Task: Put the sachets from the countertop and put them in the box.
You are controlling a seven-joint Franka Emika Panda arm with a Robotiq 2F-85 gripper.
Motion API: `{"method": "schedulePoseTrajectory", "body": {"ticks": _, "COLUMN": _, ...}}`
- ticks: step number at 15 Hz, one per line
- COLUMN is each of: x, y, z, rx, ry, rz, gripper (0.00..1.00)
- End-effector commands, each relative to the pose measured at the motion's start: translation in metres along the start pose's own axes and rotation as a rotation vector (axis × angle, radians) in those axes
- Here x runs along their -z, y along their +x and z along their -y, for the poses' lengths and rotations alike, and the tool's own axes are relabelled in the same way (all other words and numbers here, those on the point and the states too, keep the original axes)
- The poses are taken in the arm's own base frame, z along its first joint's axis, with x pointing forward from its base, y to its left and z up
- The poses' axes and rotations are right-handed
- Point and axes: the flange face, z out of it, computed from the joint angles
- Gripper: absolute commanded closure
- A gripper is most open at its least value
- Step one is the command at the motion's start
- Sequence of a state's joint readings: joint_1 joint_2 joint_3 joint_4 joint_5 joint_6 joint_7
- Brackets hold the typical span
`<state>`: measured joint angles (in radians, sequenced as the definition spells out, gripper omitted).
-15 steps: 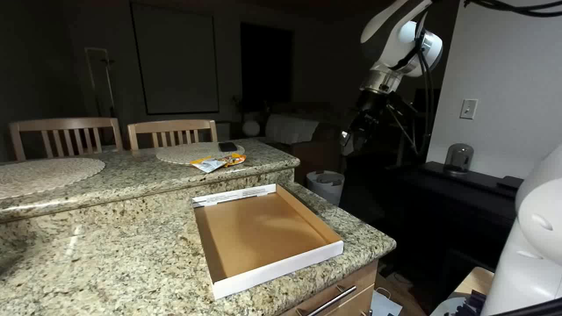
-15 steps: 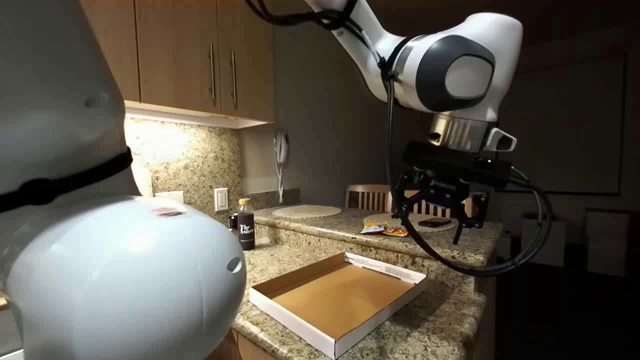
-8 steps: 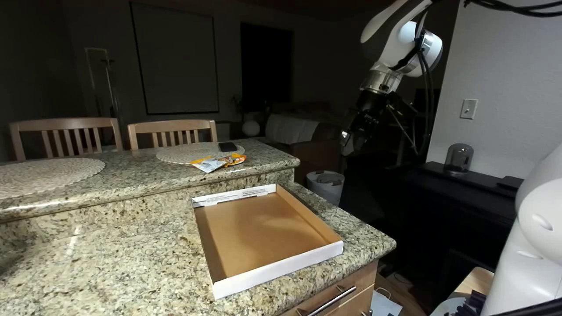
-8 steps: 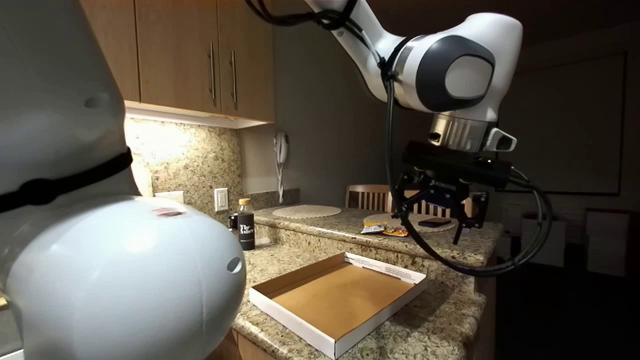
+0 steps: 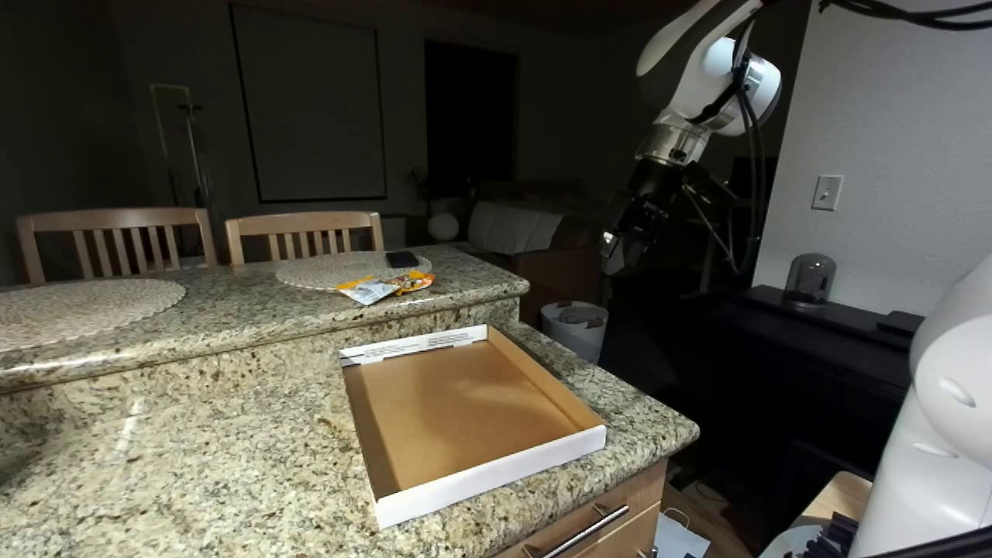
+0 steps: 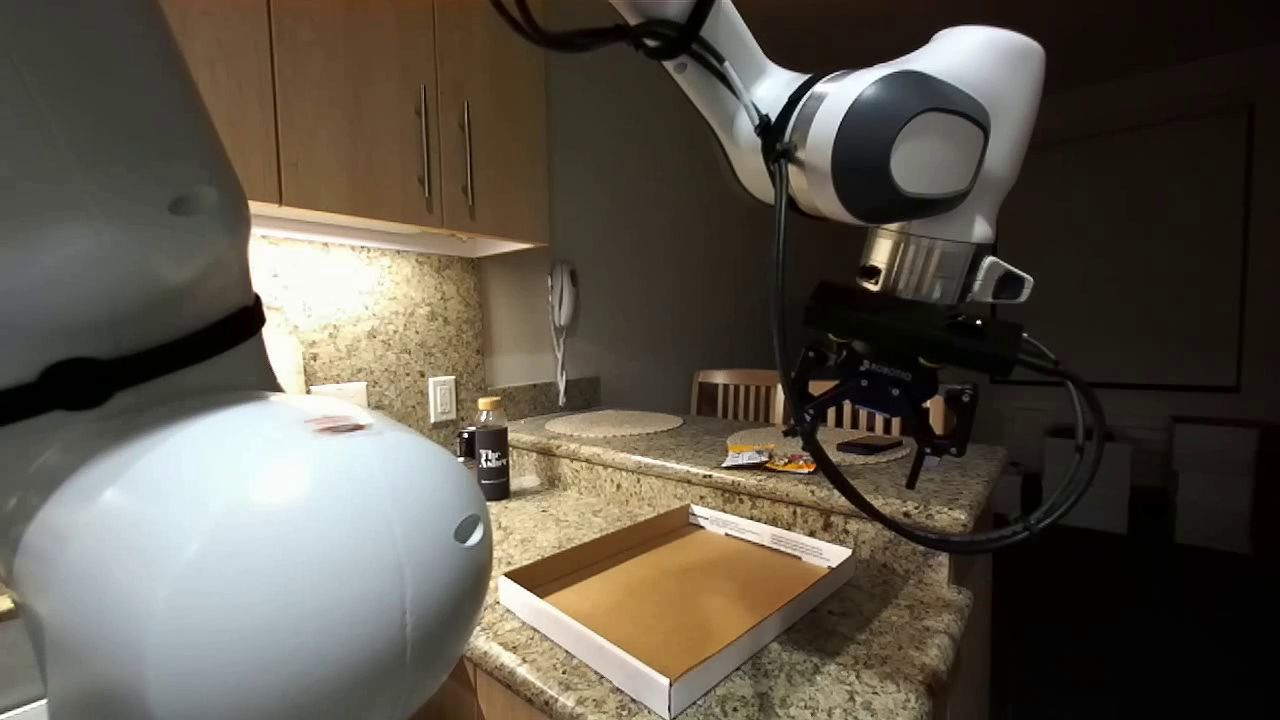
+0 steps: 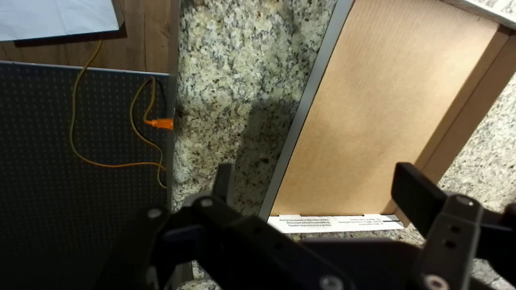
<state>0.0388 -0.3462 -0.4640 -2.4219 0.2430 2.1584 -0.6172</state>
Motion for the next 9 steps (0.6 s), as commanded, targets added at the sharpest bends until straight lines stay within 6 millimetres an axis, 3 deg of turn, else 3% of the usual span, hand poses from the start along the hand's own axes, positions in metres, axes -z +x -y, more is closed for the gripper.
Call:
{"method": "schedulePoseTrajectory", "body": {"ticks": 1, "x": 0.0, "y": 0.0, "z": 0.0, "rx": 0.0, "ry": 0.0, "rz": 0.001, "gripper": 0.0}}
{"method": "schedulePoseTrajectory", "body": {"ticks": 4, "x": 0.006, "y": 0.031, "z": 0.006, "rx": 0.035, "ry": -0.009, "rz": 0.003, "gripper": 0.0}}
{"method": "schedulePoseTrajectory", "body": {"ticks": 9, "x": 0.031, "y": 0.099, "z": 0.041, "rx": 0.222, "ry": -0.069, "rz": 0.038, "gripper": 0.0}}
